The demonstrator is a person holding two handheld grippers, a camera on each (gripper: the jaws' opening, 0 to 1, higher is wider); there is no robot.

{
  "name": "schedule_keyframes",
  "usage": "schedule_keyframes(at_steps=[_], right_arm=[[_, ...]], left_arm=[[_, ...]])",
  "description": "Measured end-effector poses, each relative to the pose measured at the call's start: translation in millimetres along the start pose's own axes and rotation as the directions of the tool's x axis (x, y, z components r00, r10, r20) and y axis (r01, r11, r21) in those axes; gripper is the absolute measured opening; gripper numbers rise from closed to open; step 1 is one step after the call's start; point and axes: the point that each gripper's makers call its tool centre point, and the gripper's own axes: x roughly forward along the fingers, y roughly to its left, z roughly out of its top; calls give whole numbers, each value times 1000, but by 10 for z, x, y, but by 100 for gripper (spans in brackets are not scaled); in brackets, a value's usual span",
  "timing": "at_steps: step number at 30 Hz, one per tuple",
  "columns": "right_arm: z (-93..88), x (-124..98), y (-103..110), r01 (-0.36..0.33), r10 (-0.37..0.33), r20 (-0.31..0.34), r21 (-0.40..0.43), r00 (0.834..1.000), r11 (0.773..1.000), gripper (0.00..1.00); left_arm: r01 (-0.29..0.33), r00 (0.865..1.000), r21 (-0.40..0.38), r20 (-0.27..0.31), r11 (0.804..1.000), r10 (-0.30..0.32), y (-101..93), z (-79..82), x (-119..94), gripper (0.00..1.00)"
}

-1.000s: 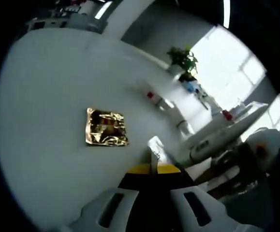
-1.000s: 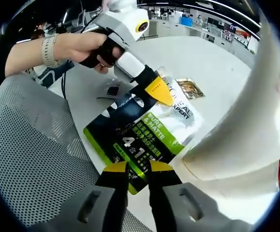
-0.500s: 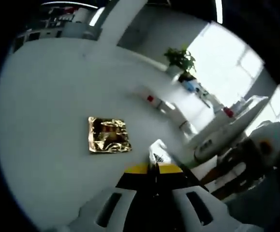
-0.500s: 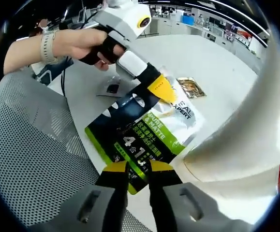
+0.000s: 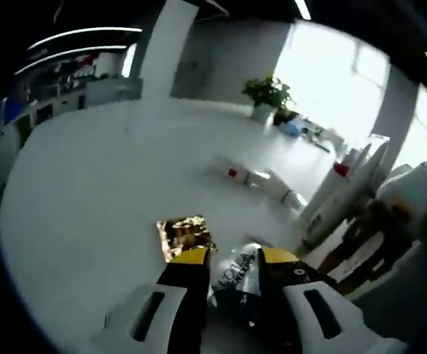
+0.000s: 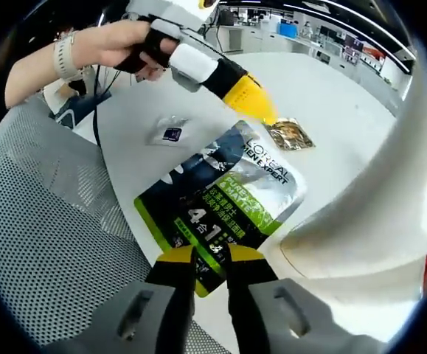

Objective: Arrange the skincare products in the storage area until every visible bottle or jar stands upright without overlapping.

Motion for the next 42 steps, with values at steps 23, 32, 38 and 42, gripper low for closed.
schedule_keyframes(at_steps=[23, 32, 38, 42], right_arm=[[-2, 2, 6, -3, 3, 2, 12, 1000, 1000, 16], [-3, 1, 12, 1, -1, 2, 1, 1000, 1000, 16], [-7, 0, 8, -3, 3, 1, 8, 1000, 1000, 16], [-7, -3, 12, 1, -1, 5, 3, 1000, 1000, 16]], left_arm=[[-8, 962, 203, -266, 979, 63, -47, -561, 78, 36], [-6, 961, 212, -269, 977, 64, -60, -545, 69, 36], [-25, 973, 198, -221, 980, 70, -122, -363, -100, 37], [-44, 979, 185, -186, 982, 79, -167, -263, -234, 38]])
